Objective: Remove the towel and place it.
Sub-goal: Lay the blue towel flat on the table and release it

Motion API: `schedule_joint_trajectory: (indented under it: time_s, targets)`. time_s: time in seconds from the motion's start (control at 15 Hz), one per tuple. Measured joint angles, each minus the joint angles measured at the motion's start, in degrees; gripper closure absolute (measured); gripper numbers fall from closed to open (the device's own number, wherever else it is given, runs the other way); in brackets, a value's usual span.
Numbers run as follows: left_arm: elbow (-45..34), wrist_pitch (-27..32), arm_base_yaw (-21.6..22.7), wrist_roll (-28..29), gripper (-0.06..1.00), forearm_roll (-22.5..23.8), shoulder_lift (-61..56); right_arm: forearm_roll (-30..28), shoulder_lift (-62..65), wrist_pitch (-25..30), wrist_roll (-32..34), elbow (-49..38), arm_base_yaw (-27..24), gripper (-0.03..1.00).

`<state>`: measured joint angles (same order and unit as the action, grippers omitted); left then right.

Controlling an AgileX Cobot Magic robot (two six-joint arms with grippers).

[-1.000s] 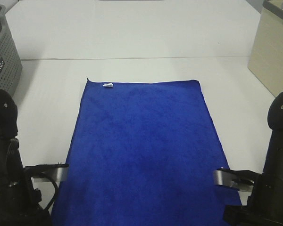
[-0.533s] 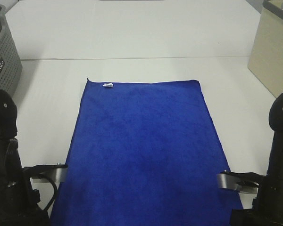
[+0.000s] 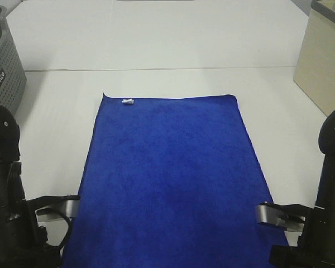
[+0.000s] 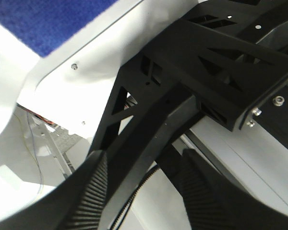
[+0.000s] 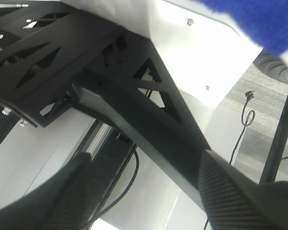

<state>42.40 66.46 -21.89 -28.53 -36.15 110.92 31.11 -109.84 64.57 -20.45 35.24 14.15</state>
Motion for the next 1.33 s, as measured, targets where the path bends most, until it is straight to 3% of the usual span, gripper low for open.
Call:
schedule_joint_trajectory:
  time_s: [0.33,0.6,0.8,1.0,1.13,1.33]
  targets:
    - [0.00,2.35,0.00,2.06,0.47,-0.23,0.00,-0.11,7.05,1.95,2.52,3.15,0.00,0.31]
    - [0.40,2.52,0.00,4.24,0.47,-0.06,-3.04,-0.23,17.25,4.35,3.72,10.94,0.00,0.31]
    - [7.28,2.75,0.00,7.33,0.47,2.81,-8.88,-1.09,21.49,3.90,5.10,16.67,0.00,0.31]
    - [21.08,2.98,0.29,14.27,0.47,13.52,-10.54,-7.51,22.06,-2.46,12.32,23.20,-1.55,0.31]
    - [29.85,2.98,1.83,17.13,0.44,18.74,-10.31,-7.56,22.00,-3.50,13.01,27.67,-6.42,0.31]
    - [38.62,2.98,4.47,20.23,0.31,23.61,-8.82,-4.30,20.91,-2.46,10.60,34.15,-14.61,0.31]
